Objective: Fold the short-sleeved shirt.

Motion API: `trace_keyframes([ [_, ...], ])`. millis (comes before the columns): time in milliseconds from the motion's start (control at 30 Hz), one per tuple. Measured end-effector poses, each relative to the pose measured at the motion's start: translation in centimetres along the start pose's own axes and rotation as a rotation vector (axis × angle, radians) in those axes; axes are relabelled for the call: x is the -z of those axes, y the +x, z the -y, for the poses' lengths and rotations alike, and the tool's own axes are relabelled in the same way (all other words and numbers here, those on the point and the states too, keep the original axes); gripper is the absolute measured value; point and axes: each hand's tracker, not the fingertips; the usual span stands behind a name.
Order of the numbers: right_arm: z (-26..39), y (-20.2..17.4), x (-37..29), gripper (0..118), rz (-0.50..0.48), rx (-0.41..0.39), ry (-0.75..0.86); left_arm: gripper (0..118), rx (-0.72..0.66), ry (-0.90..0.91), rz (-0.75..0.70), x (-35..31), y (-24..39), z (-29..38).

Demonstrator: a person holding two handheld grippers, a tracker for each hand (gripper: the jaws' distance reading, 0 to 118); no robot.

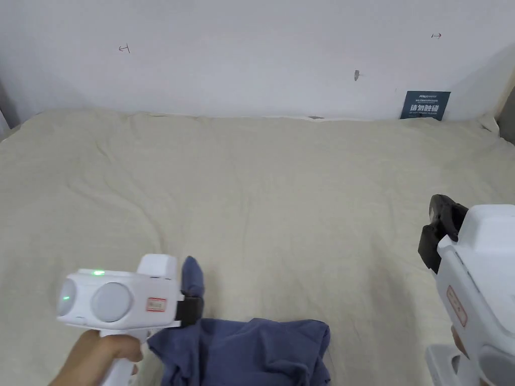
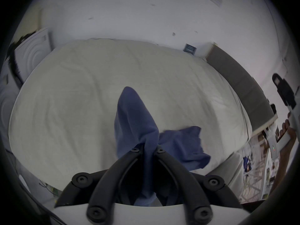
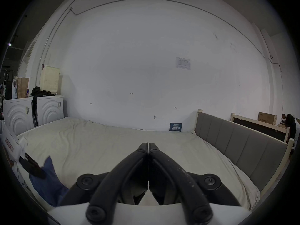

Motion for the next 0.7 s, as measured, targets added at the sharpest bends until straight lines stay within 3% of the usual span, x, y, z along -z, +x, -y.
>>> trace_keyframes([
  [200,0.7,2.1,-0.1,1,0.032,0.003,-0.002,11,0.085,-0.139,0.068,6.4,7.2,0.0],
  [367,1.2,3.5,-0.2,1,0.057,0.003,-0.012,11,0.152,-0.220,0.006,12.2,11.0,2.0],
  [567,1.9,4.4,-0.3,2,0.078,0.003,-0.029,12,0.148,-0.231,-0.028,14.7,13.0,3.5],
  [633,1.9,4.4,-0.3,1,0.081,0.004,-0.032,26,0.158,-0.229,-0.018,14.8,12.8,3.5],
  [667,1.9,4.4,-0.4,1,0.082,0.005,-0.032,44,0.136,-0.221,0.015,14.8,12.6,3.4],
  [700,1.8,4.4,-0.4,1,0.082,0.006,-0.031,74,0.101,-0.216,0.089,14.6,12.3,3.2],
])
